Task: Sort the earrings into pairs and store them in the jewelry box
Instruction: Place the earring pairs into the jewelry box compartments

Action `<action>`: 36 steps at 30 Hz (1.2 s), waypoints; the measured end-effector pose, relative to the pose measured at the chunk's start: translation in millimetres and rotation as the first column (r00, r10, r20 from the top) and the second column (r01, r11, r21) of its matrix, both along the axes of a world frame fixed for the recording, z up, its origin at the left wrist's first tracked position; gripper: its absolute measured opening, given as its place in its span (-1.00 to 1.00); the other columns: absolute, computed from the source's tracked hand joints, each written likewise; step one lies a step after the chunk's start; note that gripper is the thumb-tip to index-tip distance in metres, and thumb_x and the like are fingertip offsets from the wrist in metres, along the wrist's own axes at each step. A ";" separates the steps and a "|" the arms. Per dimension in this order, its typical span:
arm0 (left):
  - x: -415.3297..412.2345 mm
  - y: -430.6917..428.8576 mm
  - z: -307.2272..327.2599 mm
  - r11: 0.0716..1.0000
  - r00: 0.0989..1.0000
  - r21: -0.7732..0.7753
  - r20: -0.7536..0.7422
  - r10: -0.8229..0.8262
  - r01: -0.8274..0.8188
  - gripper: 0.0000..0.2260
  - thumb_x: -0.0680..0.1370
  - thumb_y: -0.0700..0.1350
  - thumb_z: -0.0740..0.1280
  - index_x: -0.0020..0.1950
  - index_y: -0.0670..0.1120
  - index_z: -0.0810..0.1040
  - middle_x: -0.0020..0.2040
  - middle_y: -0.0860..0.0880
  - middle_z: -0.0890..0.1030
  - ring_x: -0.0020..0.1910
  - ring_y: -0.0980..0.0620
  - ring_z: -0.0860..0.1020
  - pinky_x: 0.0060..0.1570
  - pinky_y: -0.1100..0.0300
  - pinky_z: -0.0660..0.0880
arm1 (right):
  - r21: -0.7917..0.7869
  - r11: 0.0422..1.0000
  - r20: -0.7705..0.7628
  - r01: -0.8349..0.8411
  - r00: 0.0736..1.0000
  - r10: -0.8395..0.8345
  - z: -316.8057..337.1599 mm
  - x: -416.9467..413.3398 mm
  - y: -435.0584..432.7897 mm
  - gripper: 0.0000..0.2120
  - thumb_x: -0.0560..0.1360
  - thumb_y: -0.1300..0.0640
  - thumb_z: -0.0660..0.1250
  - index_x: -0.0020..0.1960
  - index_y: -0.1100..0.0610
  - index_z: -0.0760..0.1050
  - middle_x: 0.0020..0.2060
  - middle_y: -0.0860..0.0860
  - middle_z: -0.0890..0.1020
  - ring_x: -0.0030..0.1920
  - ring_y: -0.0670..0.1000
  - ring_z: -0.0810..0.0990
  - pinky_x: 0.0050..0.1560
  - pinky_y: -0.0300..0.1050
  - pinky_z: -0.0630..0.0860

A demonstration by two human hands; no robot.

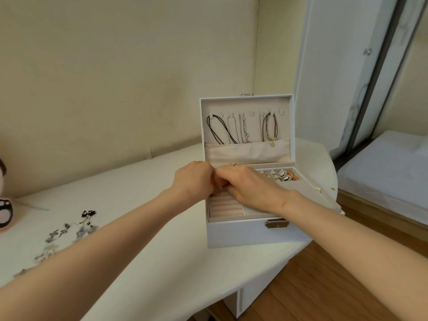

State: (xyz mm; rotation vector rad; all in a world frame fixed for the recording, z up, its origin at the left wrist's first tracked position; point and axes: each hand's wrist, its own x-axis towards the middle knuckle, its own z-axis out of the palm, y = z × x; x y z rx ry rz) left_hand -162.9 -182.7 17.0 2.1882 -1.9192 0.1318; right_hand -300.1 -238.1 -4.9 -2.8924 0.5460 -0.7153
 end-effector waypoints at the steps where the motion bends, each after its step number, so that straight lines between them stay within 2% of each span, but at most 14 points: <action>1: 0.6 1.4 0.3 1.000 1.000 -0.009 -0.015 -0.004 0.004 -0.83 0.49 -0.07 0.29 0.01 -0.05 0.61 0.00 -0.06 0.60 0.02 -0.10 0.53 -0.20 0.16 0.35 | 0.026 1.000 0.019 0.008 1.000 -0.009 1.0 0.2 1.0 -0.78 0.34 0.44 0.24 -0.17 0.14 0.42 -0.20 0.05 0.60 -0.17 0.07 0.54 -0.13 0.07 0.48; 4: 3.2 7.1 1.1 0.997 0.996 -0.080 -0.090 -0.025 0.018 -0.85 0.52 -0.05 0.29 0.04 -0.06 0.54 0.05 -0.02 0.57 0.07 -0.07 0.50 -0.14 0.15 0.35 | 0.109 0.991 0.082 0.076 0.993 -0.085 2.4 -0.6 0.5 -0.79 0.32 0.40 0.31 -0.20 0.12 0.55 -0.27 0.02 0.67 -0.22 0.01 0.62 -0.12 -0.03 0.54; 7: 5.2 11.9 0.5 0.975 0.988 -0.221 -0.140 -0.071 0.039 -0.85 0.54 -0.15 0.23 0.09 -0.06 0.47 0.04 0.00 0.58 0.08 -0.06 0.47 -0.09 0.11 0.37 | 0.244 0.964 0.096 0.109 0.986 -0.136 4.2 -4.5 -1.9 -0.77 0.33 0.41 0.35 -0.16 0.12 0.64 -0.26 0.00 0.70 -0.22 -0.14 0.67 -0.06 -0.25 0.55; 10: 6.3 14.9 -0.3 0.954 0.978 -0.290 -0.162 -0.132 0.081 -0.79 0.50 -0.23 0.19 0.11 -0.03 0.43 -0.04 0.10 0.63 0.02 -0.03 0.44 -0.10 0.10 0.37 | 0.354 0.931 0.109 0.093 0.984 -0.140 6.6 -9.9 -3.8 -0.77 0.36 0.40 0.36 -0.10 0.14 0.66 -0.22 0.02 0.72 -0.18 -0.18 0.67 -0.02 -0.39 0.51; 13: 7.1 16.0 -2.6 0.947 0.974 -0.297 -0.148 -0.172 0.122 -0.78 0.49 -0.23 0.19 0.10 -0.03 0.42 -0.06 0.11 0.65 -0.04 0.00 0.41 -0.13 0.13 0.33 | 0.434 0.897 0.154 0.082 0.974 -0.164 7.1 -13.5 -3.5 -0.82 0.39 0.35 0.38 -0.08 0.14 0.66 -0.21 0.03 0.72 -0.14 -0.15 0.67 0.00 -0.38 0.50; 15: 7.2 16.6 -4.0 0.944 0.974 -0.299 -0.132 -0.184 0.138 -0.81 0.50 -0.20 0.20 0.10 -0.04 0.43 -0.05 0.09 0.64 -0.04 -0.01 0.42 -0.11 0.11 0.36 | 0.478 0.876 0.187 0.061 0.968 -0.169 6.5 -13.8 -3.0 -0.82 0.39 0.36 0.38 -0.08 0.15 0.64 -0.22 0.03 0.71 -0.14 -0.13 0.67 0.02 -0.30 0.52; 17: 7.0 17.5 -4.6 0.945 0.975 -0.295 -0.127 -0.185 0.141 -0.82 0.51 -0.19 0.20 0.10 -0.04 0.45 -0.04 0.07 0.64 -0.03 -0.02 0.43 -0.09 0.09 0.39 | 0.493 0.868 0.190 0.059 0.966 -0.174 6.8 -13.3 -1.9 -0.82 0.37 0.36 0.41 -0.09 0.15 0.63 -0.23 0.02 0.71 -0.15 -0.15 0.66 -0.01 -0.32 0.51; 22: 7.0 20.2 -3.7 0.945 0.975 -0.291 -0.119 -0.189 0.148 -0.83 0.51 -0.19 0.19 0.03 -0.02 0.51 -0.05 0.09 0.63 -0.10 0.06 0.35 -0.13 0.15 0.33 | 0.374 0.917 0.126 0.138 0.972 -0.198 7.2 -10.1 -1.9 -0.78 0.33 0.29 0.47 -0.13 0.00 0.65 -0.23 -0.13 0.61 -0.16 -0.20 0.52 -0.09 -0.40 0.40; 25: 6.0 22.1 -3.8 0.952 0.982 -0.248 -0.025 -0.190 0.178 -0.78 0.50 -0.20 0.20 -0.03 0.03 0.60 -0.03 0.06 0.60 -0.04 0.02 0.38 -0.15 0.20 0.22 | 0.274 0.947 0.076 0.170 0.977 -0.198 6.5 -8.0 -4.9 -0.84 0.35 0.23 0.48 -0.17 -0.02 0.67 -0.26 -0.15 0.56 -0.10 -0.08 0.46 -0.04 -0.18 0.43; 28: 2.9 23.7 -5.5 0.959 0.978 -0.191 0.065 -0.199 0.208 -0.75 0.53 -0.15 0.19 0.03 0.08 0.63 0.02 0.02 0.53 0.04 -0.02 0.37 -0.13 0.23 0.19 | 0.214 0.958 0.047 0.192 0.977 -0.206 6.1 -6.7 -5.8 -0.88 0.37 0.21 0.47 -0.18 0.00 0.68 -0.24 -0.06 0.59 -0.07 0.00 0.45 -0.01 -0.02 0.46; 32: -1.0 23.9 -3.9 0.964 0.975 -0.145 0.046 -0.216 0.221 -0.74 0.53 -0.13 0.18 0.05 0.09 0.63 0.02 0.00 0.49 0.07 -0.03 0.36 -0.10 0.24 0.21 | 0.171 0.967 0.047 0.190 0.979 -0.200 4.1 -5.4 -7.6 -0.85 0.39 0.24 0.42 -0.18 0.00 0.68 -0.24 -0.05 0.58 -0.08 0.01 0.46 -0.04 0.01 0.47; 36: -1.7 23.6 -2.5 0.972 0.977 -0.110 -0.033 -0.211 0.206 -0.73 0.53 -0.15 0.19 0.02 0.10 0.64 0.01 -0.01 0.49 0.06 -0.04 0.37 -0.08 0.22 0.25 | 0.135 0.974 0.035 0.182 0.981 -0.189 4.1 -3.0 -8.7 -0.85 0.40 0.25 0.40 -0.15 0.02 0.67 -0.28 -0.12 0.52 -0.11 -0.01 0.45 -0.08 -0.09 0.41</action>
